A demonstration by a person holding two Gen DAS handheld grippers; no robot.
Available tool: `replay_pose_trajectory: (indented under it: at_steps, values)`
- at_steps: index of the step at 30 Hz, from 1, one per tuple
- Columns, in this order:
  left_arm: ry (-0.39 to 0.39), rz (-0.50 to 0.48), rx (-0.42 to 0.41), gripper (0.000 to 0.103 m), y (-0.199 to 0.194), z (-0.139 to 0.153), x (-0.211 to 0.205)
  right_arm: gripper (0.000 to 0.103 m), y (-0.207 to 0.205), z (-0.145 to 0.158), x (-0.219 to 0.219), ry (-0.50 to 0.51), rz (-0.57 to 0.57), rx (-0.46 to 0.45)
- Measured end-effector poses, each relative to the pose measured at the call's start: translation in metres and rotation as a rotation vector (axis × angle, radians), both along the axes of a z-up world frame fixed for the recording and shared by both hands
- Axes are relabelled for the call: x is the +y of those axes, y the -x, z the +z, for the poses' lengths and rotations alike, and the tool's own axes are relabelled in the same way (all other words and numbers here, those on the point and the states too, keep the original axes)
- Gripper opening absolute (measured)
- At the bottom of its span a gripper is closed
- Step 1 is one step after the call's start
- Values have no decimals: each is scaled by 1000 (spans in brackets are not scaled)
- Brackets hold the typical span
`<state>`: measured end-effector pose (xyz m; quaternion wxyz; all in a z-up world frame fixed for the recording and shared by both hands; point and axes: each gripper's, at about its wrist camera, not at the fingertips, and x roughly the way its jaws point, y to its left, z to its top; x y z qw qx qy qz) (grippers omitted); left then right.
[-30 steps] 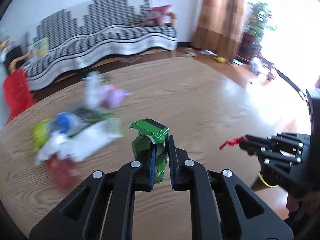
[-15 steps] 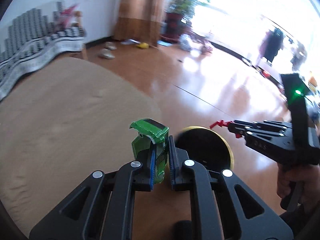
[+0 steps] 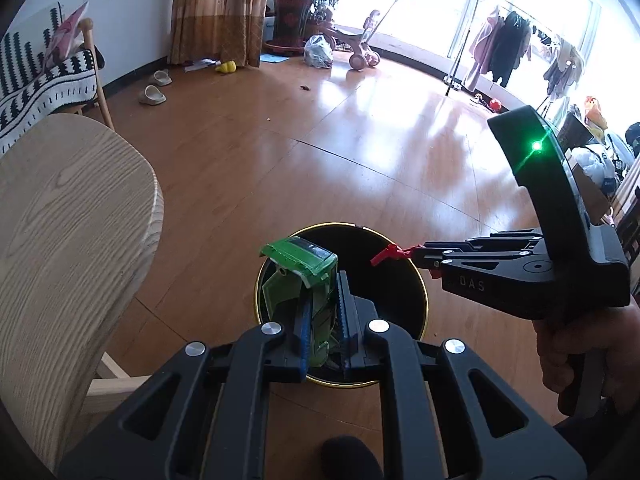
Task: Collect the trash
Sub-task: 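Carry green piece and red ribbon over the black bin and open both tools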
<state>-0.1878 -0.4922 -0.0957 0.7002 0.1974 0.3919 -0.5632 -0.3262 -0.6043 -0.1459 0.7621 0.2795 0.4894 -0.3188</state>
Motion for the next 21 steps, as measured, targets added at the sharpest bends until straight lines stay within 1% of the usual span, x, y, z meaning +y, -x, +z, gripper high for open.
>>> replay_pose_trajectory:
  at_steps: [6, 8, 9, 10, 11, 14, 17, 21]
  values:
    - [-10, 1, 25, 11, -8, -7, -2, 12, 0, 2, -5, -13, -29, -14]
    - [-16, 0, 28, 11, -8, -10, -4, 25, -1, 4, -6, -18, -30, -17]
    - [-20, 0, 31, 11, -8, -12, -6, 46, 0, 6, -6, -10, -36, -21]
    - [-23, -1, 36, 11, -8, -14, -8, 65, 2, 8, -6, 3, -40, -27]
    - [-26, -2, 41, 11, -7, -16, -9, 67, 1, 10, -5, 9, -40, -34]
    - [-36, -6, 55, 11, -7, -21, -14, 67, 4, 14, -6, 11, -54, -49]
    - [-44, -15, 74, 11, -7, -29, -20, 68, 11, 20, -10, 31, -95, -52]
    - [-51, -38, 100, 11, -2, -38, -31, 70, 26, 29, -18, 40, -163, -84]
